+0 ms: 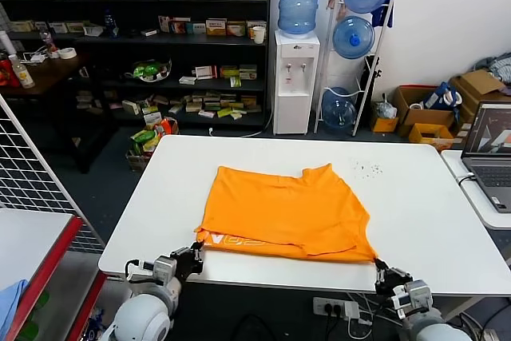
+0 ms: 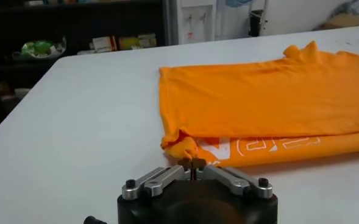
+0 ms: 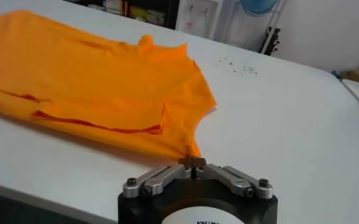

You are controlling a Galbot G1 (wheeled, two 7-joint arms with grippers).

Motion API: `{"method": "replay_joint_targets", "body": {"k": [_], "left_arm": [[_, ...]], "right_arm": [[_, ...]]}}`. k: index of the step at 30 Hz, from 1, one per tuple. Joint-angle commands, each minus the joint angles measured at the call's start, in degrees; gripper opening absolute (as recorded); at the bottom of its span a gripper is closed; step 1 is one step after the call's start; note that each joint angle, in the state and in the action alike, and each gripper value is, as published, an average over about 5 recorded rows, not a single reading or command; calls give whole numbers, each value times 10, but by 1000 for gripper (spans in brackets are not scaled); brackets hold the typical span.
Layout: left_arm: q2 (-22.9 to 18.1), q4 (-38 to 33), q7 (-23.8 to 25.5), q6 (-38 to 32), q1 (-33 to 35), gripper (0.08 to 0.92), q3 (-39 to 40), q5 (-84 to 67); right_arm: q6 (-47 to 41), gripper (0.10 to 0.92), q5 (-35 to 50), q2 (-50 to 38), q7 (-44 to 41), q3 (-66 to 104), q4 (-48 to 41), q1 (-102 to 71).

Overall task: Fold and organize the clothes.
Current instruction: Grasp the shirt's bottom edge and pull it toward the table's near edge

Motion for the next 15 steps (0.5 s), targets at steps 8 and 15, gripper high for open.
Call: {"method": "replay_joint_targets", "body": {"k": [8,15], "left_arm": [[37,-88,-13,40,78,245,-26,-27],[45,-116,-29,51,65,444,-38,-62]], "right_arm": [[-10,320,23,-14,16,25,64,-45],[57,519,50,-33,16,42,63,-28]]}}
